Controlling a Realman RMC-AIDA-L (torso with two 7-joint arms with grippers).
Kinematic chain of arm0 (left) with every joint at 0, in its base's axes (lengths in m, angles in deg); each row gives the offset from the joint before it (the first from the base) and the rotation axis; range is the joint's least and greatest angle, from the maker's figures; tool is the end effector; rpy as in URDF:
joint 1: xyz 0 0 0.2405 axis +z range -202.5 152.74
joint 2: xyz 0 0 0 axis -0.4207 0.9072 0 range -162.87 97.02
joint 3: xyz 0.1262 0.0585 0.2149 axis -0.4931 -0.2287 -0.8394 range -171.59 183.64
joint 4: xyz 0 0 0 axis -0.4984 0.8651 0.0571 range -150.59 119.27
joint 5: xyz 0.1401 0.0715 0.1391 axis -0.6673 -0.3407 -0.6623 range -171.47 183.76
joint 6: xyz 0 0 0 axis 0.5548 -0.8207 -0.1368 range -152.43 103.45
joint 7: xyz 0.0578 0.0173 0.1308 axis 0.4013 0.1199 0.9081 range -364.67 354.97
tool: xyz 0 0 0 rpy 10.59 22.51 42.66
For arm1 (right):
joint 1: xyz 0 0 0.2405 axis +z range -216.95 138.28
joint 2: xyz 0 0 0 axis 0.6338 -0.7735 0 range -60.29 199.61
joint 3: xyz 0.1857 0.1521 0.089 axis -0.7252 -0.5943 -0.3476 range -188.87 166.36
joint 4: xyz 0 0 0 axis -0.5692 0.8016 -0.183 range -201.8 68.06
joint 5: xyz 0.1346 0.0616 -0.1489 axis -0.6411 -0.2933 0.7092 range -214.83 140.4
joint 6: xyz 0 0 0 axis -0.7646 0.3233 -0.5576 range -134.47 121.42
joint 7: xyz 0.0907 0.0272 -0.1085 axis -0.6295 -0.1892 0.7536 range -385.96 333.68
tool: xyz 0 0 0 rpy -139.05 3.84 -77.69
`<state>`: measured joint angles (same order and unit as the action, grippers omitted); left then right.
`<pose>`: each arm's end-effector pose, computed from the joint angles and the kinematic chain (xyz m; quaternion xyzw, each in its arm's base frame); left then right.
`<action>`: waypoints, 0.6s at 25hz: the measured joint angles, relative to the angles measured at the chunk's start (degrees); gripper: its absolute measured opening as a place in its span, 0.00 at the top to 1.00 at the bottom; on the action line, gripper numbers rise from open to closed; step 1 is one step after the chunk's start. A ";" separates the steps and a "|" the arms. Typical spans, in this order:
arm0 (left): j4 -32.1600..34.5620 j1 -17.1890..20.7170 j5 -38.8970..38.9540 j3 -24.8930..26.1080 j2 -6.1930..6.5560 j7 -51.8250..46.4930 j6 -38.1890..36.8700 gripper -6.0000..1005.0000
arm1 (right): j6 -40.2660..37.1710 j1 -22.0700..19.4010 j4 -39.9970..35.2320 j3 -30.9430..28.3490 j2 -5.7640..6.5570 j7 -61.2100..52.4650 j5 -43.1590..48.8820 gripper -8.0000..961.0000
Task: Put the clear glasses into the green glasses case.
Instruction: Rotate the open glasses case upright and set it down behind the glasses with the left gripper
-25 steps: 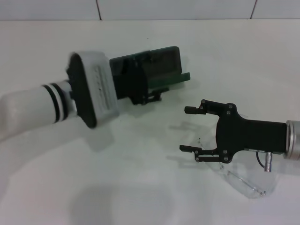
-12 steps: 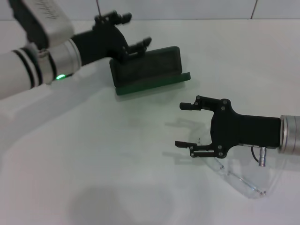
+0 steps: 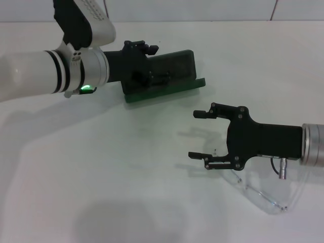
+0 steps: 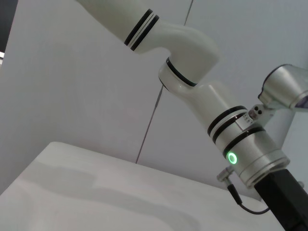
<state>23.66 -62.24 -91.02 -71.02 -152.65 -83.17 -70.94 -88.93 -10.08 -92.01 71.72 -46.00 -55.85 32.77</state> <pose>-0.2002 0.4098 -0.0607 -0.9511 -0.1017 -0.1083 0.2707 0.2277 0.3073 -0.0555 -0.9339 -0.1381 0.2889 0.1589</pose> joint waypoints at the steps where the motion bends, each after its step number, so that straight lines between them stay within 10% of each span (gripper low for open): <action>1: -0.02 -0.03 -0.39 -0.11 0.00 -0.39 0.37 0.25 | 0.02 0.00 0.00 0.00 0.00 0.00 0.01 0.20; 15: 0.40 -0.32 -4.47 -1.93 0.18 -2.04 -0.12 0.25 | 0.06 -0.30 0.01 -0.05 -0.07 0.00 0.15 0.20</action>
<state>24.06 -62.56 -95.49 -72.95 -152.47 -85.20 -71.05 -88.87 -10.38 -92.00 71.67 -46.08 -55.85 32.92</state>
